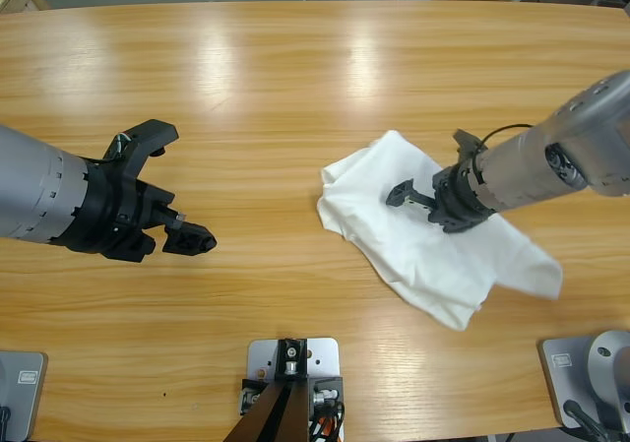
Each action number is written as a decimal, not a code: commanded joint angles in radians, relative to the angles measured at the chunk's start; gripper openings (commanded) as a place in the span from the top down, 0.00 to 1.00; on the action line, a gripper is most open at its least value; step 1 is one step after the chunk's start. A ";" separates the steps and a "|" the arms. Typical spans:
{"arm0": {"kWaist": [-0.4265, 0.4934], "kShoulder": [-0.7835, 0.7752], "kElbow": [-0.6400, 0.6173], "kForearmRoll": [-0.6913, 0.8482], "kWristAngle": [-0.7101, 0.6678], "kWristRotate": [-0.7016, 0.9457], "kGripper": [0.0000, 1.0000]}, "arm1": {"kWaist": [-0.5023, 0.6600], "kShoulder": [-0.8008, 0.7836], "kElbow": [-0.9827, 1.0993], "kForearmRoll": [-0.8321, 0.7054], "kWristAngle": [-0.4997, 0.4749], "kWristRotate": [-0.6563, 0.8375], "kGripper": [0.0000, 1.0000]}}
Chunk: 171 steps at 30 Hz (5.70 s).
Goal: Fold clothes
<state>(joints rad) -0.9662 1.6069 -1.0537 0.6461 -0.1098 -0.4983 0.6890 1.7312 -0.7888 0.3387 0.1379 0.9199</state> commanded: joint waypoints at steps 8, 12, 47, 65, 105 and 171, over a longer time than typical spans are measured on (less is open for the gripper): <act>-0.017 -0.078 0.111 0.004 -0.016 0.006 0.24 | 0.197 0.335 -0.365 0.365 -0.236 -0.485 0.00; -0.017 -0.081 0.119 0.003 -0.016 0.000 0.24 | 0.209 0.323 -0.397 0.374 -0.228 -0.496 0.00; 0.065 0.596 -0.658 -0.062 -0.204 -0.203 1.00 | 0.004 -0.513 0.379 -0.255 0.008 -0.263 1.00; 0.090 0.683 -0.568 -0.088 -0.208 -0.240 1.00 | -0.029 -0.245 0.394 -0.373 0.009 -0.262 1.00; 0.107 0.817 -0.843 0.303 -0.044 -0.289 1.00 | -0.068 -0.228 0.253 0.045 -0.101 -0.138 1.00; -0.231 1.157 -1.611 0.825 0.125 0.910 0.00 | -0.067 -0.322 0.159 0.262 -0.150 -0.063 1.00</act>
<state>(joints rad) -1.1997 2.6569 -2.6460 1.4476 -0.0052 0.4407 0.6338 1.4737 -0.5889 0.4631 0.0144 0.8142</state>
